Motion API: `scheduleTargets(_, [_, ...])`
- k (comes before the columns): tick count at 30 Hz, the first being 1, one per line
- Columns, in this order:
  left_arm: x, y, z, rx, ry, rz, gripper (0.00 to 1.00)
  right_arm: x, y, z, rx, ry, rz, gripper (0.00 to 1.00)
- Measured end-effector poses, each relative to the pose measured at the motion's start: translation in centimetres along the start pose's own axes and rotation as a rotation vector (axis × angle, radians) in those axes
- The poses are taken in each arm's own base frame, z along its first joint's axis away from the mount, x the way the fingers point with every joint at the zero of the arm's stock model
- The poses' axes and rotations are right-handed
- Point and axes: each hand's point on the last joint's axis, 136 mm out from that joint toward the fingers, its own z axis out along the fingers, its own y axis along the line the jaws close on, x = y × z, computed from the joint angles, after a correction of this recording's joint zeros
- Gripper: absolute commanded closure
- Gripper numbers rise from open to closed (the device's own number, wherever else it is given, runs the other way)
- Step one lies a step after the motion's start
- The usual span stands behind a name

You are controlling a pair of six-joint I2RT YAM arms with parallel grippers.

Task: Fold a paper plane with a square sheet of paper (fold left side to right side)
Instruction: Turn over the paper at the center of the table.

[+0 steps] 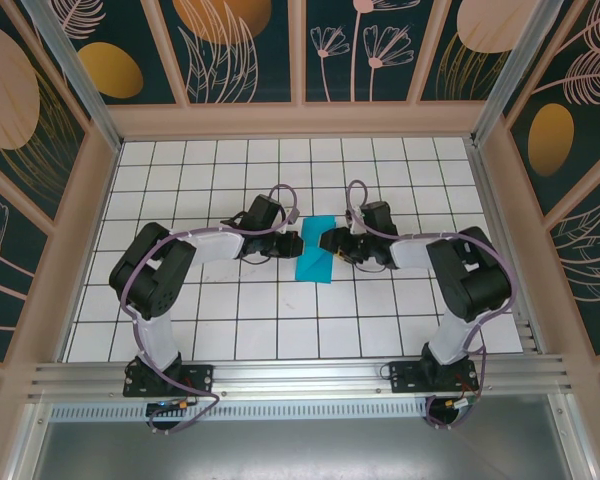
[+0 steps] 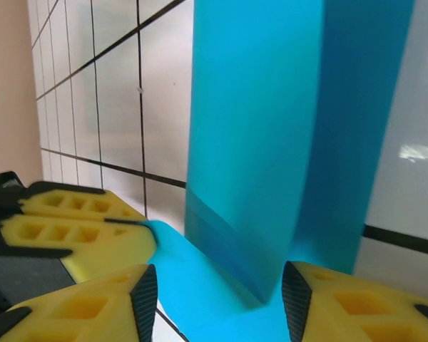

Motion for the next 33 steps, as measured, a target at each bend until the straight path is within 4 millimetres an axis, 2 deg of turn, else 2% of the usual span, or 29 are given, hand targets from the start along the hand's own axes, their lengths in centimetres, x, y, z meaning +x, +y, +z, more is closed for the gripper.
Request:
scheduleTargets(2, [0.0, 0.0, 0.0, 0.000, 0.000, 0.000, 0.88, -0.1, 0.3, 0.3, -0.007, 0.005, -0.001, 0.58])
scheduleTargets(6, [0.0, 0.1, 0.0, -0.004, -0.001, -0.007, 0.81, -0.1, 0.6, 0.3, -0.018, 0.008, -0.006, 0.85])
scheduleTargets(8, [-0.1, 0.2, -0.1, -0.013, -0.007, -0.007, 0.70, -0.1, 0.6, 0.3, -0.019, 0.008, -0.005, 0.93])
scheduleTargets(10, [-0.4, 0.2, -0.6, -0.026, -0.025, -0.003, 0.58, -0.1, 0.6, 0.3, -0.017, 0.006, -0.011, 0.97])
scheduleTargets(11, [-0.6, 0.2, -1.0, -0.032, -0.039, 0.001, 0.50, -0.2, 0.6, 0.2, -0.019, 0.003, -0.014, 0.98])
scheduleTargets(15, [-2.6, -1.1, -4.8, -0.035, -0.142, 0.029, 0.26, -1.6, 1.5, -1.4, -0.045, -0.040, -0.029, 0.99])
scheduleTargets(18, [-4.5, -3.0, -8.6, -0.014, -0.249, 0.062, 0.05, -3.8, 3.1, -4.2, -0.096, -0.110, -0.064, 0.99])
scheduleTargets(19, [-5.0, -3.8, -9.8, 0.000, -0.282, 0.069, 0.02, -4.4, 3.7, -5.2, -0.116, -0.133, -0.081, 0.98])
scheduleTargets(23, [-6.5, -6.3, -13.3, 0.080, -0.388, 0.061, 0.01, -6.2, 6.5, -9.0, -0.202, -0.199, -0.142, 0.97])
scheduleTargets(25, [-6.7, -7.4, -14.3, 0.135, -0.417, 0.045, 0.02, -6.7, 8.0, -10.0, -0.242, -0.210, -0.175, 0.97])
scheduleTargets(29, [-6.6, -9.2, -14.8, 0.255, -0.421, 0.010, 0.02, -7.5, 11.5, -11.6, -0.328, -0.215, -0.242, 0.97])
scheduleTargets(33, [-6.4, -11.0, -15.0, 0.368, -0.393, 0.004, 0.02, -7.9, 14.1, -12.9, -0.391, -0.221, -0.280, 0.97])
